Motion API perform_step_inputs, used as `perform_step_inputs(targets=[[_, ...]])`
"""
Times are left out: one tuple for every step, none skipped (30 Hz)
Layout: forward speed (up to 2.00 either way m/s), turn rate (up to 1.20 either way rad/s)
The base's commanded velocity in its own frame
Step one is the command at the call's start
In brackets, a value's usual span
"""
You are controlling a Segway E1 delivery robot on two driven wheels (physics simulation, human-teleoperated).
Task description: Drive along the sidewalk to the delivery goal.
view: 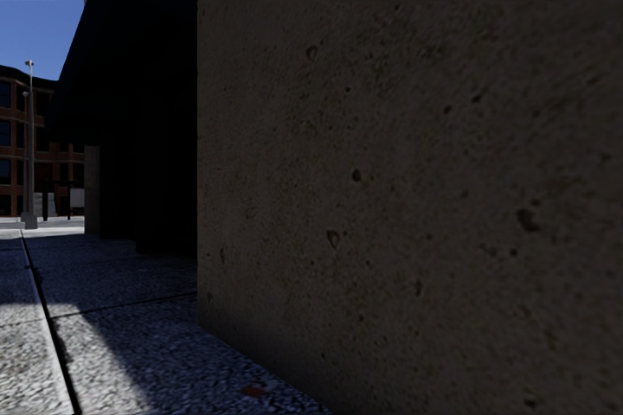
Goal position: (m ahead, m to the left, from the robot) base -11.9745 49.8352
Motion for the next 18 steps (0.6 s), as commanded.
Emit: perform_step_inputs(targets=[[0.00, 0.30], [0.00, 0.30], [0.00, 0.30], [0.00, 0.30], [0.00, 0.30], [0.00, 0.30], [0.00, 0.30], [0.00, 0.30], [0.00, 0.30], [0.00, 0.30], [0.00, 0.30], [0.00, 0.30], [0.00, 0.30], [0.00, 0.30], [0.00, 0.30], [0.00, 0.31], [0.00, 0.35], [0.00, 0.37]])
